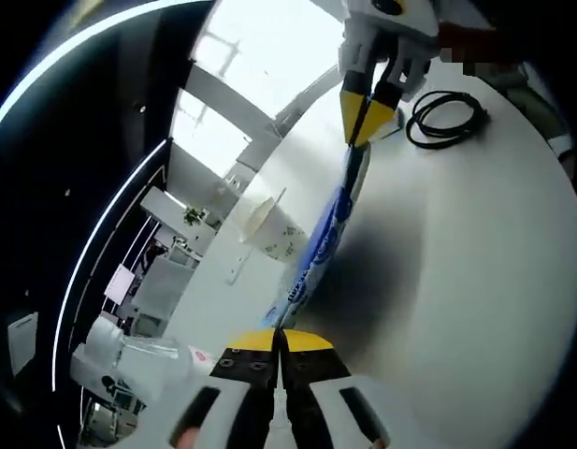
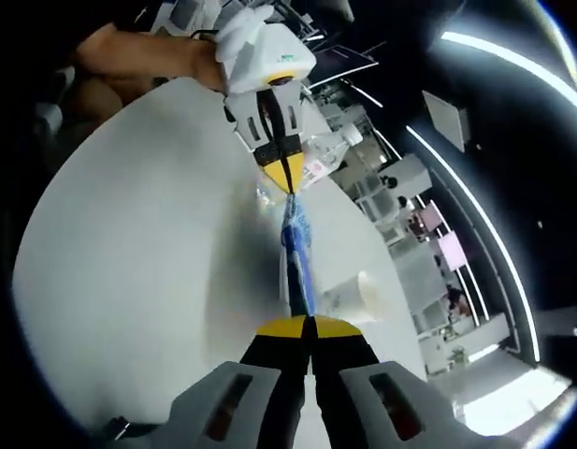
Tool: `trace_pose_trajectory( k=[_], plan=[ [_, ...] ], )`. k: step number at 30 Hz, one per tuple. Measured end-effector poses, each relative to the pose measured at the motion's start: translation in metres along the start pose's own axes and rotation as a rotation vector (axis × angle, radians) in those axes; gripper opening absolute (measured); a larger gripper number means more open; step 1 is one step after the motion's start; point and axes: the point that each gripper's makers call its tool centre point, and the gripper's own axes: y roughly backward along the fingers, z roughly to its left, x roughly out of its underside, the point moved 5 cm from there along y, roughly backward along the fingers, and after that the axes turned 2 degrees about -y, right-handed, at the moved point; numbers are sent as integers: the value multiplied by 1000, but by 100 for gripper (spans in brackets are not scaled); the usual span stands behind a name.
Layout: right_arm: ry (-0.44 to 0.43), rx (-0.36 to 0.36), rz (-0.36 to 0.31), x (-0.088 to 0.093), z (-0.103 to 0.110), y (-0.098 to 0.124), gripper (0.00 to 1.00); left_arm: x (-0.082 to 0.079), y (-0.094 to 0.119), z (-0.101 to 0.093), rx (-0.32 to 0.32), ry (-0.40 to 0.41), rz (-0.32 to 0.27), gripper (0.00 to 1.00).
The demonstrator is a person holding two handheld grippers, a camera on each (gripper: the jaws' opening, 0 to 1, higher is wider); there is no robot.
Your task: Arrange the tabletop items into an orderly group along one side of the table until the central work area is clear of visible clutter.
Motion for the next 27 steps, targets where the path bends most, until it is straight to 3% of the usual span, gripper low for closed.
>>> trace_pose_trajectory(
  k=[10, 27],
  plan=[
    [27, 82, -25, -7, -13, 8, 0, -5, 2, 8, -29, -1, -18, 0],
    [64, 196, -57, -16, -36, 29, 0, -31, 22, 24, -85, -33, -61, 0]
  ],
)
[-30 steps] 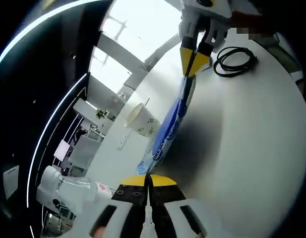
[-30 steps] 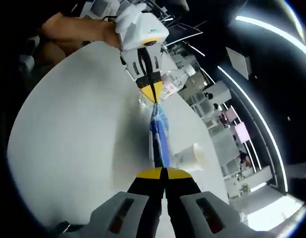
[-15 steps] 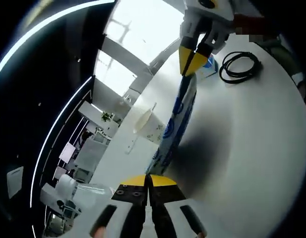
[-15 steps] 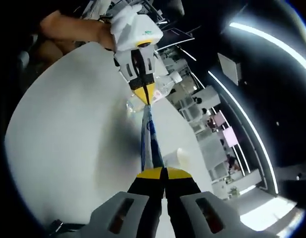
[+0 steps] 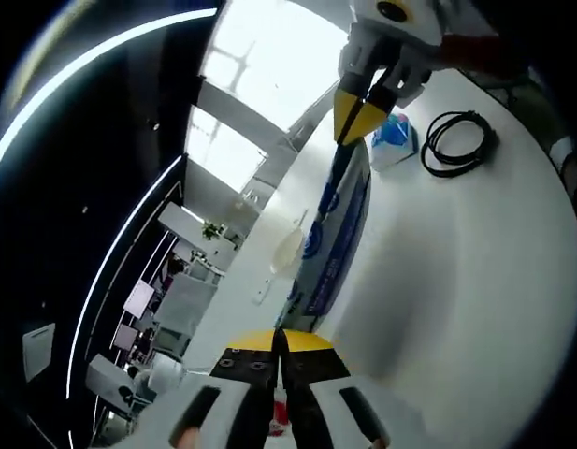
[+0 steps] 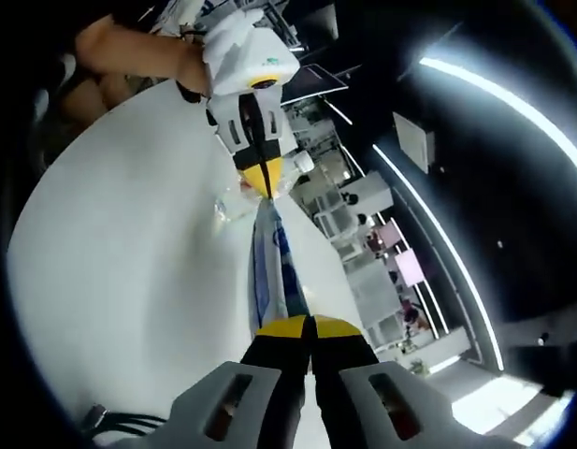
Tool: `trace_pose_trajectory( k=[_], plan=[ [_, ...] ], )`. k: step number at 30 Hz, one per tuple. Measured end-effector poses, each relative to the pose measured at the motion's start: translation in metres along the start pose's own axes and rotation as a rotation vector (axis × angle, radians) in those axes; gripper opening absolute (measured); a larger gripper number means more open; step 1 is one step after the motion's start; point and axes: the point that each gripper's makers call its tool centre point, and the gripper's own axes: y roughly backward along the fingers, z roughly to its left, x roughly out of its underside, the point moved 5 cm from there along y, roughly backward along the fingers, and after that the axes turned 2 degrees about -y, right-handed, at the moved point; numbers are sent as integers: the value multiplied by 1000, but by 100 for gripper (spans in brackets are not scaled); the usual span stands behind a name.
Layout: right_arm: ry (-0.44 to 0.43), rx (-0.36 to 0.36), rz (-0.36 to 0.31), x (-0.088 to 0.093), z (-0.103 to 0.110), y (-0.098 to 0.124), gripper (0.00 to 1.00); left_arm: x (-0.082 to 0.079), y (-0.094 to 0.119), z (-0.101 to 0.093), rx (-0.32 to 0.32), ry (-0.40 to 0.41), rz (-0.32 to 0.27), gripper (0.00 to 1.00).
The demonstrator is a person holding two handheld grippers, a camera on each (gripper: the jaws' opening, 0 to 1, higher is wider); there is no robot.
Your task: Arrange the tabletop items into an orderly group along one side of the table until the central work area is clear of visible clutter.
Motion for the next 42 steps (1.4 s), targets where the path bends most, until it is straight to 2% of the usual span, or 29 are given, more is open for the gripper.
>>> trace_pose_trajectory(
  k=[11, 17, 35, 42],
  plan=[
    [5, 12, -1, 0, -6, 2, 0, -7, 3, 5, 2, -27, 0, 0],
    [6, 12, 5, 4, -7, 5, 0, -11, -2, 3, 12, -34, -1, 0],
    [-16, 35, 44, 33, -17, 27, 0, -41, -21, -6, 52, -65, -39, 0],
    [-8, 46, 49, 45, -19, 36, 0, -50, -34, -17, 80, -76, -49, 0]
  ],
)
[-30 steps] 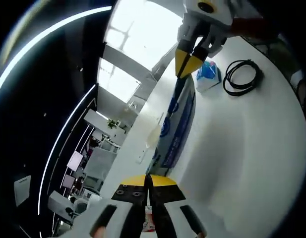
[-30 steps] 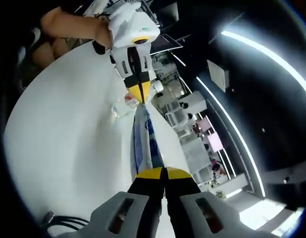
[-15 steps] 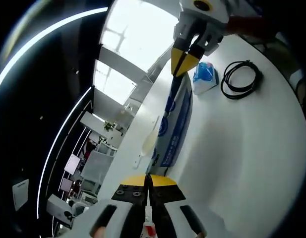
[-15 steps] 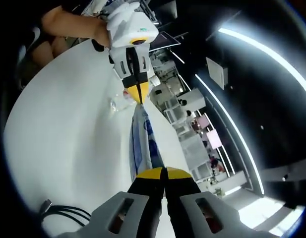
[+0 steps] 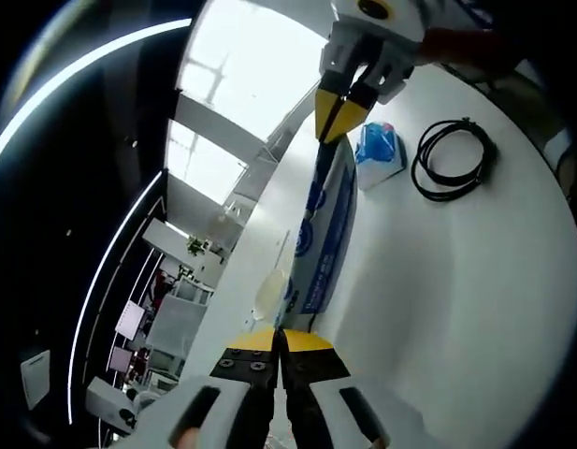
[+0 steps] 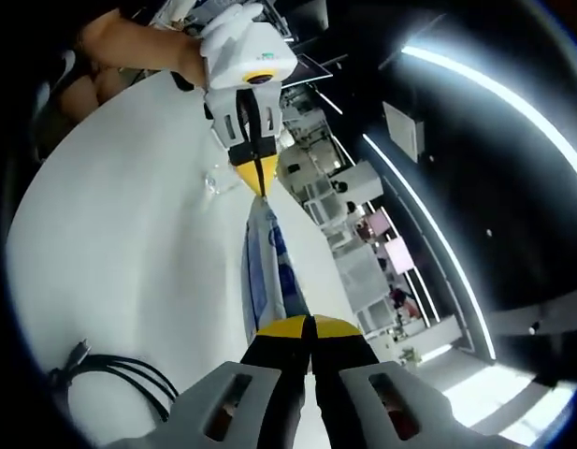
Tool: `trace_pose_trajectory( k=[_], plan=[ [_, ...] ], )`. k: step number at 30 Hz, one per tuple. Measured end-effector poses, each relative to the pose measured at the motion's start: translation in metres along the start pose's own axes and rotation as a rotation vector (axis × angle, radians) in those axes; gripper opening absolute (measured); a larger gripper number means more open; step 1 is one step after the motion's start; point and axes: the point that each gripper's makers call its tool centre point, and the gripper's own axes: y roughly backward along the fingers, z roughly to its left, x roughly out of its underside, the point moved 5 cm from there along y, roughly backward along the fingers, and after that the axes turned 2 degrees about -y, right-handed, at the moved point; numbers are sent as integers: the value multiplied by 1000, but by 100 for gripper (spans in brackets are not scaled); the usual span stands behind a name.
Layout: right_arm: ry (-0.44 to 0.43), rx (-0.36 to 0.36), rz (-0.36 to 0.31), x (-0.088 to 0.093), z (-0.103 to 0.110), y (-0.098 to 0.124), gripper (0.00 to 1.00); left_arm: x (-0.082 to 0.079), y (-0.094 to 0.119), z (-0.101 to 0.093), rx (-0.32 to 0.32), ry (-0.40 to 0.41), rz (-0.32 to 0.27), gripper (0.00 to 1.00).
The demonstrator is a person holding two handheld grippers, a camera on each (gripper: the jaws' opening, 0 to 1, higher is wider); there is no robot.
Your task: Arrange the tabletop items into an orderly group along one side of the table until the central work area is clear of visible clutter.
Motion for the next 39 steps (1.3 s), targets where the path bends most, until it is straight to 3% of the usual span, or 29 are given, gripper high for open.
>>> trace_pose_trajectory(
  k=[10, 26, 39],
  plan=[
    [-15, 15, 5, 14, -4, 6, 0, -15, -7, -7, 9, -12, -22, 0],
    [-26, -15, 20, 39, 6, -5, 0, -13, -18, -25, 40, -3, -10, 0],
    [-155, -79, 30, 61, 25, 6, 0, -19, -24, -51, 91, -9, -24, 0]
  ],
)
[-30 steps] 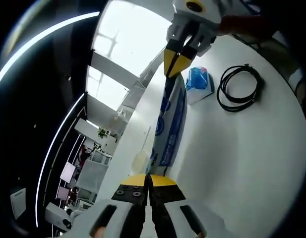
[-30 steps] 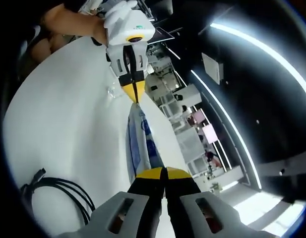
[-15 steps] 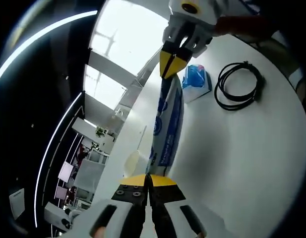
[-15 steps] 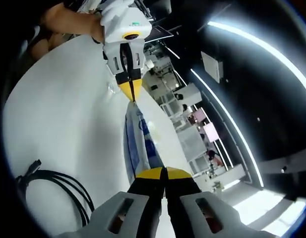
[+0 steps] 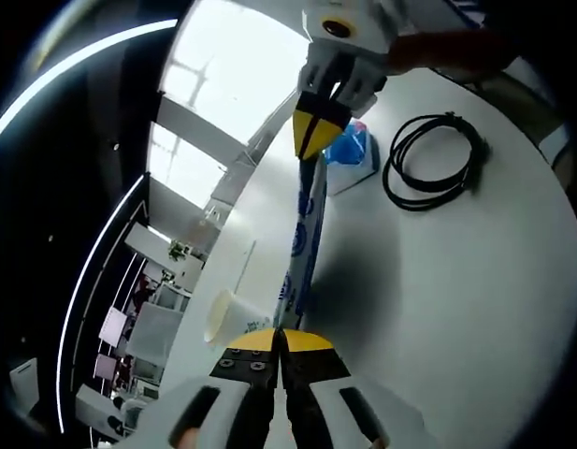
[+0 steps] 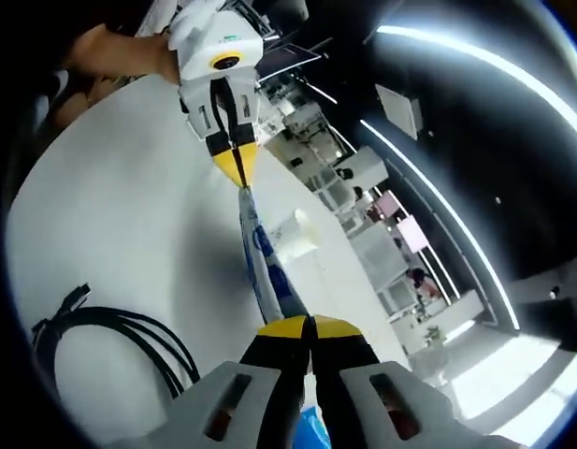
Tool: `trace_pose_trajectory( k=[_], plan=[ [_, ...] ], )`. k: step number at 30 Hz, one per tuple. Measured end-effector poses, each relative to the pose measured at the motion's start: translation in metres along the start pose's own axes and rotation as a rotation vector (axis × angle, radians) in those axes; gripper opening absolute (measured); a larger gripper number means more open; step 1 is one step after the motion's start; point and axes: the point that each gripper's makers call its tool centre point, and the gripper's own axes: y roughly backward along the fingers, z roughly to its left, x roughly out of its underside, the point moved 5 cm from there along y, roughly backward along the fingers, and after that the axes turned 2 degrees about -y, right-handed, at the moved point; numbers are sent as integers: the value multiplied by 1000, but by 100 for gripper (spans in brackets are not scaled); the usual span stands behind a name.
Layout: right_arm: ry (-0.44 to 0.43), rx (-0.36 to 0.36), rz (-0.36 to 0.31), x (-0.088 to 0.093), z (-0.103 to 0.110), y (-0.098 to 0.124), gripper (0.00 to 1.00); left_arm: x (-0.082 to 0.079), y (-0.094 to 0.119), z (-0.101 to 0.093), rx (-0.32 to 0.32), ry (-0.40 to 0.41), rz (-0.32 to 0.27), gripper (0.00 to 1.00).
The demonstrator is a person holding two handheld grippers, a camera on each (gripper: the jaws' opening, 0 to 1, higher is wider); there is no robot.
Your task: Arrange the tabletop items into an orderly group along one side of the table until the central work area is clear of visible clutter.
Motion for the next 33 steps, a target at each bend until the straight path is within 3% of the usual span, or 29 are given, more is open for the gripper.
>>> trace_pose_trajectory(
  k=[15, 24, 33],
  plan=[
    [-219, -97, 1, 44, 37, 11, 0, 0, -3, -57, 69, 22, -18, 0],
    [-237, -117, 8, 45, 47, 15, 0, 2, -2, -66, 87, 45, -22, 0],
    [-343, -156, 19, 49, 55, 16, 2, 6, -2, -70, 99, 86, -32, 0]
  ],
)
